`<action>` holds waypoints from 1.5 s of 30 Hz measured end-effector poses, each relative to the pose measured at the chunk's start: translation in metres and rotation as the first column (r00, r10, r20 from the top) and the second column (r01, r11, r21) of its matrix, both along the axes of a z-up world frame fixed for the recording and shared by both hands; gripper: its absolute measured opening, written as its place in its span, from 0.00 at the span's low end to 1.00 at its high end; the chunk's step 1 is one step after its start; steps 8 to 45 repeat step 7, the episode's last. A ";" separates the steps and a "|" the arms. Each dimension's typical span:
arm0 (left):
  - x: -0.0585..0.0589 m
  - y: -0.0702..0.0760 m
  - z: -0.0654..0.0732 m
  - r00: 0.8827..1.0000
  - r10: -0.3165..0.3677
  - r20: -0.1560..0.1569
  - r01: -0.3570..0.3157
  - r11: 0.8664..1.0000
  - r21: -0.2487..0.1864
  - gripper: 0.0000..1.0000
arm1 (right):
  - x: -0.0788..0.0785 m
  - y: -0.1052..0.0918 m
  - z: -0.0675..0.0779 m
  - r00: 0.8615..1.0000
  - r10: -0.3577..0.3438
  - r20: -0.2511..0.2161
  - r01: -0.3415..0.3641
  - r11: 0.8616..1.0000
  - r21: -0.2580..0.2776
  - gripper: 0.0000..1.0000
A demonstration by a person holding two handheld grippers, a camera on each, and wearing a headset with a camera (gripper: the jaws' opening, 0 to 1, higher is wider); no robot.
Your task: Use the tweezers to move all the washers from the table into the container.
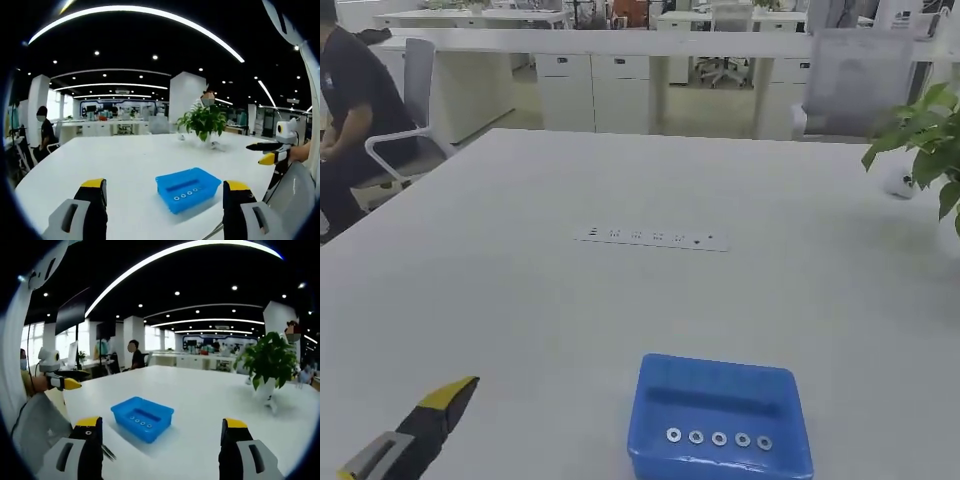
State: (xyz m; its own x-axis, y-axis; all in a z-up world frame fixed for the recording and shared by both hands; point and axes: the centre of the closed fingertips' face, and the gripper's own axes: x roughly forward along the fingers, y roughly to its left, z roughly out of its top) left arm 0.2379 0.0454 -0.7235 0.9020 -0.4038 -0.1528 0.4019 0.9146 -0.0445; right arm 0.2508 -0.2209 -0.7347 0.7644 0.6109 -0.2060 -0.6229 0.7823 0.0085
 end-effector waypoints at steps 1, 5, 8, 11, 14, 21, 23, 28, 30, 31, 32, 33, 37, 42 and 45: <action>0.000 -0.001 0.001 1.000 -0.003 0.002 0.003 1.000 -0.010 0.99 | 0.001 -0.002 0.000 1.000 -0.007 0.000 0.007 1.000 0.005 0.98; -0.001 -0.003 -0.002 1.000 -0.020 -0.012 0.020 1.000 -0.013 0.99 | 0.003 -0.006 -0.002 1.000 -0.029 -0.013 0.029 1.000 -0.004 0.97; 0.000 -0.004 -0.002 1.000 -0.021 -0.008 0.021 1.000 -0.009 0.99 | 0.003 -0.007 -0.001 0.999 -0.037 -0.003 0.037 0.999 -0.005 0.96; 0.000 -0.004 -0.002 1.000 -0.021 -0.008 0.021 1.000 -0.009 0.99 | 0.003 -0.007 -0.001 0.999 -0.037 -0.003 0.037 0.999 -0.005 0.96; 0.000 -0.004 -0.002 1.000 -0.021 -0.008 0.021 1.000 -0.009 0.99 | 0.003 -0.007 -0.001 0.999 -0.037 -0.003 0.037 0.999 -0.005 0.96; 0.000 -0.004 -0.002 1.000 -0.021 -0.008 0.021 1.000 -0.009 0.99 | 0.003 -0.007 -0.001 0.999 -0.037 -0.003 0.037 0.999 -0.005 0.96; 0.000 -0.004 -0.002 1.000 -0.021 -0.008 0.021 1.000 -0.009 0.99 | 0.003 -0.007 -0.001 0.999 -0.037 -0.003 0.037 0.999 -0.005 0.96; 0.000 -0.004 -0.002 1.000 -0.021 -0.008 0.021 1.000 -0.009 0.99 | 0.003 -0.007 -0.001 0.999 -0.037 -0.003 0.037 0.999 -0.005 0.96; 0.000 -0.004 -0.002 1.000 -0.021 -0.008 0.021 1.000 -0.009 0.99 | 0.003 -0.007 -0.001 0.999 -0.037 -0.003 0.037 0.999 -0.005 0.96; 0.000 -0.004 -0.002 1.000 -0.021 -0.008 0.021 1.000 -0.009 0.99 | 0.003 -0.007 -0.001 0.999 -0.037 -0.003 0.037 0.999 -0.005 0.96; 0.000 -0.004 -0.002 1.000 -0.021 -0.008 0.021 1.000 -0.009 0.99 | 0.003 -0.007 -0.001 0.999 -0.037 -0.003 0.037 0.999 -0.005 0.96; 0.000 -0.004 -0.002 1.000 -0.021 -0.008 0.021 1.000 -0.009 0.99 | 0.003 -0.007 -0.001 0.999 -0.037 -0.003 0.037 0.999 -0.005 0.96; 0.000 -0.004 -0.002 1.000 -0.021 -0.008 0.021 1.000 -0.009 0.99 | 0.003 -0.007 -0.001 0.999 -0.037 -0.003 0.037 0.999 -0.005 0.96; 0.000 -0.004 -0.002 1.000 -0.021 -0.008 0.021 1.000 -0.009 0.99 | 0.003 -0.007 -0.001 0.999 -0.037 -0.003 0.037 0.999 -0.005 0.96; 0.000 -0.004 -0.002 1.000 -0.021 -0.008 0.021 1.000 -0.009 0.99 | 0.003 -0.007 -0.001 0.999 -0.037 -0.003 0.037 0.999 -0.005 0.96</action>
